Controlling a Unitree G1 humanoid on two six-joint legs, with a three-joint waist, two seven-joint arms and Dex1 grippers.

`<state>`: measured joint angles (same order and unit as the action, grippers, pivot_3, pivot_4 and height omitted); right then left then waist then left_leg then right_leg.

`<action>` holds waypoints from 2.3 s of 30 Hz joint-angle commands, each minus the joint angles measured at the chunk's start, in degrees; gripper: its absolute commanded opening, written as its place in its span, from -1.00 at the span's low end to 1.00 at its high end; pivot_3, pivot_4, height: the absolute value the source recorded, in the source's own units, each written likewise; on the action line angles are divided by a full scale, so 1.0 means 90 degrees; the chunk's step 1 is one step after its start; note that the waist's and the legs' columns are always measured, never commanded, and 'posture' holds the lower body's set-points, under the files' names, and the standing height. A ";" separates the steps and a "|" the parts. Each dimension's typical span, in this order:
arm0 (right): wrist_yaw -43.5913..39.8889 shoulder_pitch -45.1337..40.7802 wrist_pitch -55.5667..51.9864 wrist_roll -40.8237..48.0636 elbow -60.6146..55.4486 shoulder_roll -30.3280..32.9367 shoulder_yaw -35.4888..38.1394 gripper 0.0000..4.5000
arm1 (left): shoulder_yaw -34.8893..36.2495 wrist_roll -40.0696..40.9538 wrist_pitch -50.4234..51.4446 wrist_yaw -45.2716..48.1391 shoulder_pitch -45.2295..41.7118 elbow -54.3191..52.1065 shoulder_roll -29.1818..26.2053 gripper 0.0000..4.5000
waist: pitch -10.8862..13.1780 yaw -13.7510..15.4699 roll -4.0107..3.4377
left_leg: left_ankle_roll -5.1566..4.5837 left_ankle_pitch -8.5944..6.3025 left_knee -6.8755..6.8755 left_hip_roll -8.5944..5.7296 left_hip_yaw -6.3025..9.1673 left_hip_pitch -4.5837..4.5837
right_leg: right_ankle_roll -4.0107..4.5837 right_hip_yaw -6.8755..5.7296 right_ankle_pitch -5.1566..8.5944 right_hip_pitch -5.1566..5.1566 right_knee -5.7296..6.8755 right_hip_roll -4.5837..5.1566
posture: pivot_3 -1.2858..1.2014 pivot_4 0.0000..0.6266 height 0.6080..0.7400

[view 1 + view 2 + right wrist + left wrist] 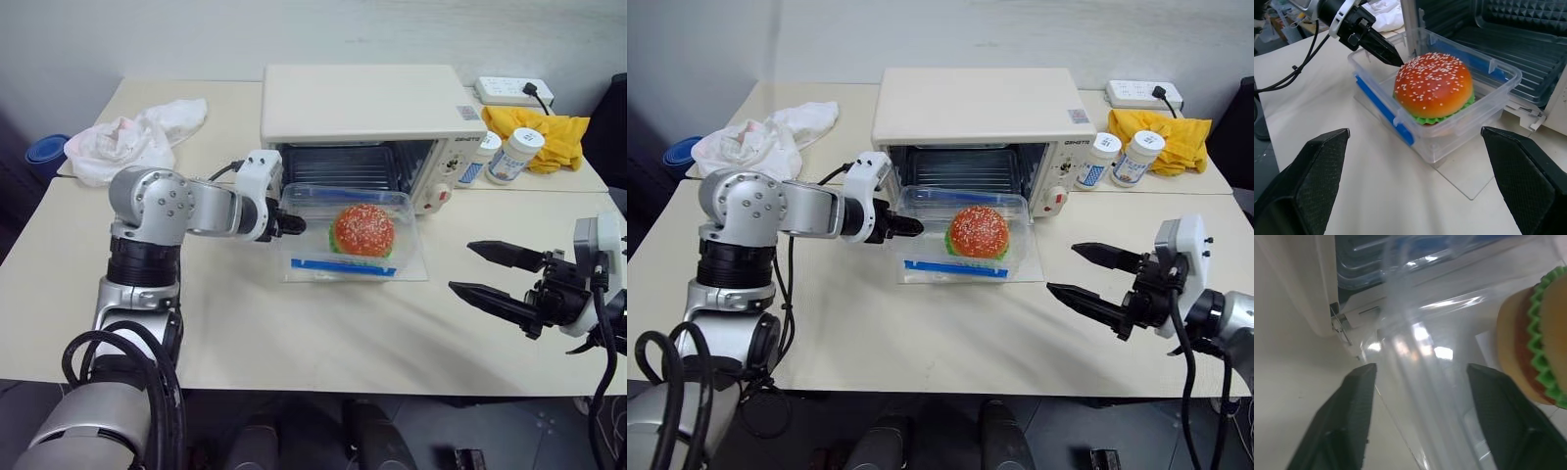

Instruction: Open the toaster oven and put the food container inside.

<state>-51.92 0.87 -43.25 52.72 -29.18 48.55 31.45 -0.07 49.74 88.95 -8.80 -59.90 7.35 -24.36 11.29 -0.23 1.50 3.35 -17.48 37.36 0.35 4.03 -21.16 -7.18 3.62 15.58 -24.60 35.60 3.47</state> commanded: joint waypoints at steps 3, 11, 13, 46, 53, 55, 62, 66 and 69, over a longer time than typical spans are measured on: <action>0.0234 -0.0017 0.0207 0.0017 -0.0212 -0.0102 -0.0136 1.00 | 0.0915 -0.0109 -0.0370 0.0473 0.0183 -0.0753 0.0191 0.99 | 0.0000 -0.0009 0.0000 | 0.0000 0.0000 0.0001 -0.0001 0.0001 -0.0001 | -0.0001 0.0000 0.0000 0.0000 -0.0001 0.0002 | 0.03 -0.52 1.00; 0.0330 -0.0004 0.0028 0.0439 -0.0253 -0.0131 -0.0205 0.60 | 0.2575 0.0977 -0.1111 0.2548 0.1213 -0.2148 -0.0632 0.82 | 0.0000 -0.0012 -0.0001 | 0.0002 0.0001 -0.0002 0.0002 0.0000 0.0003 | 0.0000 0.0000 0.0000 -0.0002 0.0002 0.0001 | 0.03 -0.52 1.00; 0.0268 0.0043 -0.0054 0.0621 -0.0313 -0.0082 -0.0222 0.28 | 0.2612 0.1509 -0.1205 0.3878 0.1703 -0.2583 -0.1218 0.60 | 0.0000 -0.0022 -0.0001 | 0.0002 0.0001 -0.0002 0.0003 -0.0001 0.0003 | 0.0001 0.0000 0.0001 -0.0002 0.0003 0.0001 | 0.03 -0.52 1.00; 0.2454 -0.3938 0.2255 -0.3744 0.3819 -0.2601 -0.3386 -1.00 | -0.0877 -0.3415 -0.4909 0.3889 0.1200 0.0155 0.0642 -0.99 | -0.0001 -0.0008 -0.0002 | -0.0030 0.0001 0.0003 -0.0005 0.0001 -0.0006 | -0.0005 0.0000 -0.0004 -0.0006 0.0001 0.0006 | 0.03 -0.52 1.00; 0.2184 -0.4255 0.2471 -0.3794 0.4218 -0.2786 -0.3340 -1.00 | -0.0388 -0.3684 -0.5835 0.3707 0.0638 0.1324 0.0944 -0.99 | -0.0001 -0.0019 -0.0003 | -0.0022 0.0005 -0.0002 -0.0008 -0.0002 -0.0009 | -0.0007 -0.0001 -0.0005 -0.0012 0.0002 0.0010 | 0.03 -0.52 1.00; 0.1895 -0.3890 0.2091 -0.3476 0.3511 -0.2572 -0.3218 -1.00 | -0.0357 -0.3289 -0.5547 0.4433 0.0965 0.0453 0.0595 -0.99 | -0.0001 -0.0037 -0.0004 | -0.0019 0.0007 -0.0005 -0.0007 -0.0001 -0.0010 | -0.0007 0.0000 -0.0005 -0.0014 0.0003 0.0009 | 0.03 -0.52 1.00; 0.1472 -0.1577 0.0457 -0.2108 0.0580 -0.1571 -0.2466 -1.00 | 0.0653 -0.1517 -0.4190 0.6817 0.2564 -0.2468 -0.2023 -0.76 | -0.0002 -0.0176 -0.0007 | 0.0003 0.0012 -0.0028 0.0010 -0.0009 -0.0049 | -0.0001 -0.0002 -0.0001 -0.0070 0.0029 0.0007 | 0.03 -0.52 1.00; 0.1499 -0.0543 0.0123 -0.1816 -0.0109 -0.1360 -0.2207 -1.00 | 0.1186 -0.1165 -0.4237 0.7797 0.3173 -0.2762 -0.3208 -0.28 | 0.0001 -0.0159 -0.0008 | -0.0026 -0.0001 -0.0018 0.0012 -0.0011 -0.0017 | 0.0014 -0.0003 0.0007 -0.0045 0.0022 0.0000 | 0.03 -0.52 1.00; 0.1747 -0.0042 0.0131 -0.1938 -0.0166 -0.1526 -0.2299 -1.00 | 0.1528 -0.1093 -0.4349 0.8446 0.3343 -0.2605 -0.4048 0.08 | 0.0002 -0.0165 -0.0007 | -0.0030 -0.0002 -0.0018 0.0017 -0.0009 0.0037 | 0.0034 -0.0007 0.0018 0.0021 0.0001 -0.0010 | 0.03 -0.52 1.00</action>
<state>-37.51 0.35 -42.56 35.17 -29.11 35.42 9.83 10.91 38.75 51.14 64.11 -29.22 -15.57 -58.63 11.31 -1.71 1.44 3.07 -17.49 37.20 0.55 3.94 -20.82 -6.74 3.56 15.80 -24.38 35.53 3.34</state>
